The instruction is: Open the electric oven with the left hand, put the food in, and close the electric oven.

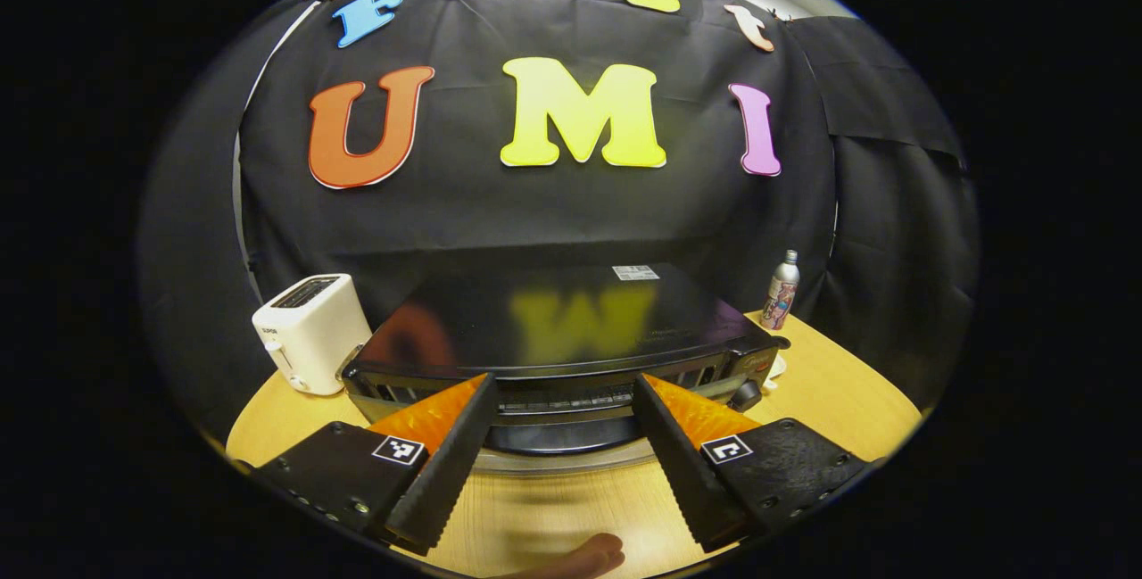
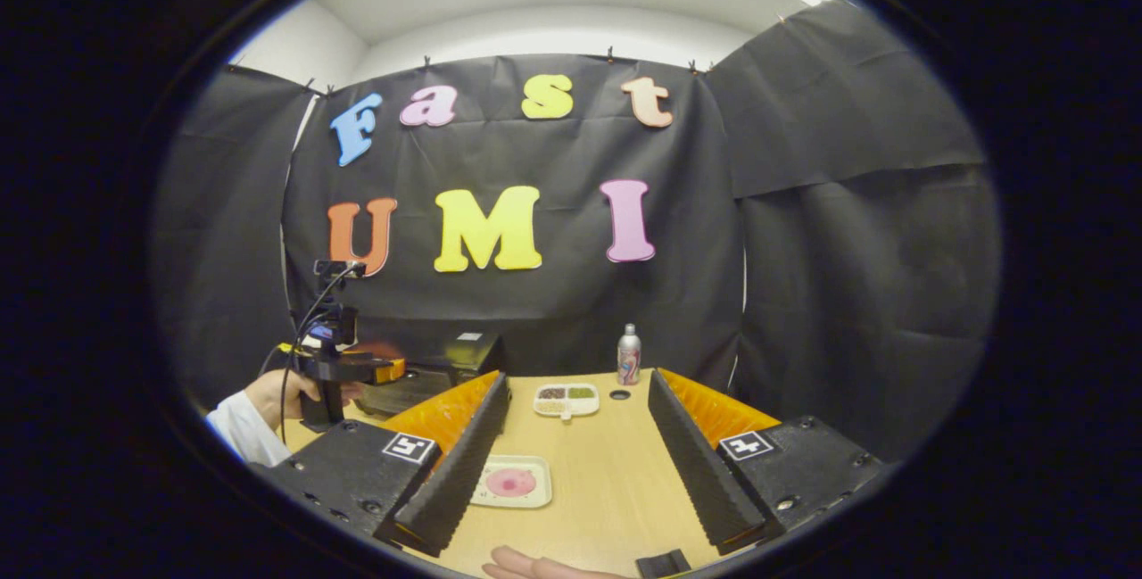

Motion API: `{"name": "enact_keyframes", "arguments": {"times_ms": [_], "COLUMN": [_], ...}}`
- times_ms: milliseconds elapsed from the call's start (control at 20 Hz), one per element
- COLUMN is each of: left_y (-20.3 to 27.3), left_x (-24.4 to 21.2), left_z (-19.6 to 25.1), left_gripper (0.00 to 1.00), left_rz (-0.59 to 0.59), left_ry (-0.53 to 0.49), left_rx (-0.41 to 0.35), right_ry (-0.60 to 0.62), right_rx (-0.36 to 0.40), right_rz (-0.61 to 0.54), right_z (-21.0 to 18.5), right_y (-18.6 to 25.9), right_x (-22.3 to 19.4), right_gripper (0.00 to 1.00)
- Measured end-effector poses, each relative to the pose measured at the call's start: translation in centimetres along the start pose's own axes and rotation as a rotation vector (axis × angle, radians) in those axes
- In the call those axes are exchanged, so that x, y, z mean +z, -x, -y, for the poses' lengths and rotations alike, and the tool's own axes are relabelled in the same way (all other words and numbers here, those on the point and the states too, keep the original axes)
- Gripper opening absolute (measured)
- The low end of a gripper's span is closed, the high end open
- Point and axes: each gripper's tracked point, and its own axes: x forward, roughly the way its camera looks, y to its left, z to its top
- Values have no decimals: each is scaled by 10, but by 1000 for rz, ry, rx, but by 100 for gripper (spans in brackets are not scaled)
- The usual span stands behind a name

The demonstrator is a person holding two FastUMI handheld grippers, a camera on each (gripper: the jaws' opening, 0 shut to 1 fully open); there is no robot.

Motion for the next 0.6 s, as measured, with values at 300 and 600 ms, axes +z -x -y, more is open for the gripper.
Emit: {"name": "enact_keyframes", "arguments": {"times_ms": [300,600], "left_y": [30,58], "left_x": [-20,-56], "left_z": [7,14], "left_gripper": [97,96], "left_rz": [50,54], "left_ry": [-37,-60], "left_rx": [7,1], "right_ry": [28,30], "right_rx": [2,18], "right_rz": [-9,-17], "right_z": [-3,-9], "right_y": [8,14], "right_x": [-4,-8], "right_gripper": [96,96]}}
